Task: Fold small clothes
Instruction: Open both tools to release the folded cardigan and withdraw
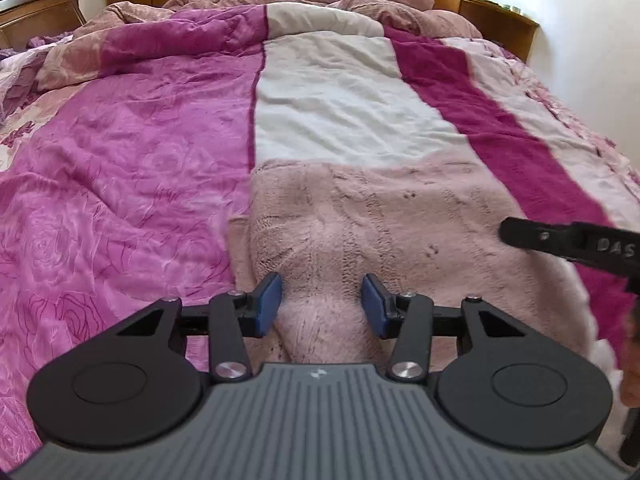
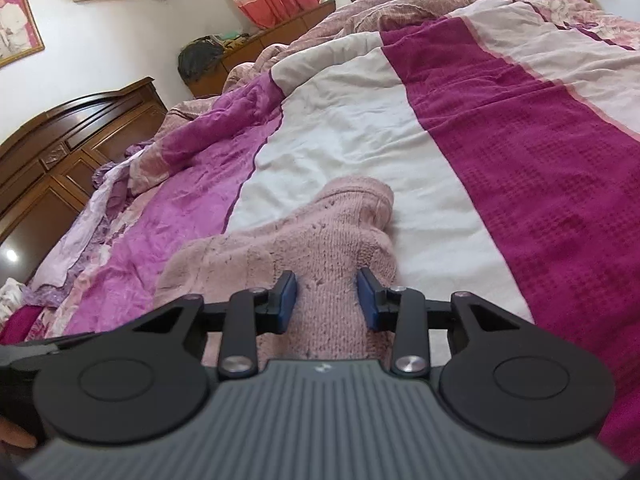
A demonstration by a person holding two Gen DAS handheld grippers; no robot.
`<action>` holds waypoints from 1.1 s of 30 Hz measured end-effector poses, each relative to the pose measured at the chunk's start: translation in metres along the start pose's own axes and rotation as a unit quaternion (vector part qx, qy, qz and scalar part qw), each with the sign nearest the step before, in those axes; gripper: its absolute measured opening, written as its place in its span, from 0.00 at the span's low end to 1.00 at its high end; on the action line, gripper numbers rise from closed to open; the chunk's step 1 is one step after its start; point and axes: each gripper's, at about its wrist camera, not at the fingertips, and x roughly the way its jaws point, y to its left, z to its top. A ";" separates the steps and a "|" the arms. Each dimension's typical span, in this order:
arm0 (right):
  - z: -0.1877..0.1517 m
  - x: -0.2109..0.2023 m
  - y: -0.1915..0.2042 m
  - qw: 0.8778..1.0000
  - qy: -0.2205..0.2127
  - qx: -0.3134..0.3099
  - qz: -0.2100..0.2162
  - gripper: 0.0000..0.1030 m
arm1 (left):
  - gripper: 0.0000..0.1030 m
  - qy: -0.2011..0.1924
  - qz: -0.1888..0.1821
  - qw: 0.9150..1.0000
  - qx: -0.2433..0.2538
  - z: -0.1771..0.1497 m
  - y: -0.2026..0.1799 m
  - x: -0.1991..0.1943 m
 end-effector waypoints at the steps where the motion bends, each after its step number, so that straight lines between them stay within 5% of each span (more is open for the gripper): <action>1: -0.002 0.000 0.002 1.000 -0.003 -0.005 -0.004 0.36 | 0.53 -0.002 -0.002 1.000 0.001 0.000 0.002 0.002; 12: 0.002 -0.018 -0.006 0.999 -0.017 0.045 0.009 0.40 | 0.60 0.007 -0.009 0.999 -0.046 -0.002 0.019 -0.007; 16: 0.001 -0.039 -0.006 0.998 -0.029 0.049 0.014 0.55 | 0.60 -0.004 -0.006 0.999 -0.045 -0.005 0.016 -0.028; 19: -0.002 -0.055 -0.003 0.999 -0.033 0.038 0.010 0.58 | 0.60 -0.011 -0.008 0.999 -0.050 -0.008 0.014 -0.045; 26: -0.018 -0.081 0.001 0.999 -0.026 0.036 0.009 0.65 | 0.76 -0.015 0.007 0.998 -0.055 -0.026 0.005 -0.074; 33: -0.039 -0.096 0.005 1.000 -0.012 0.019 0.001 0.68 | 0.82 0.017 0.021 0.998 -0.057 -0.050 -0.006 -0.082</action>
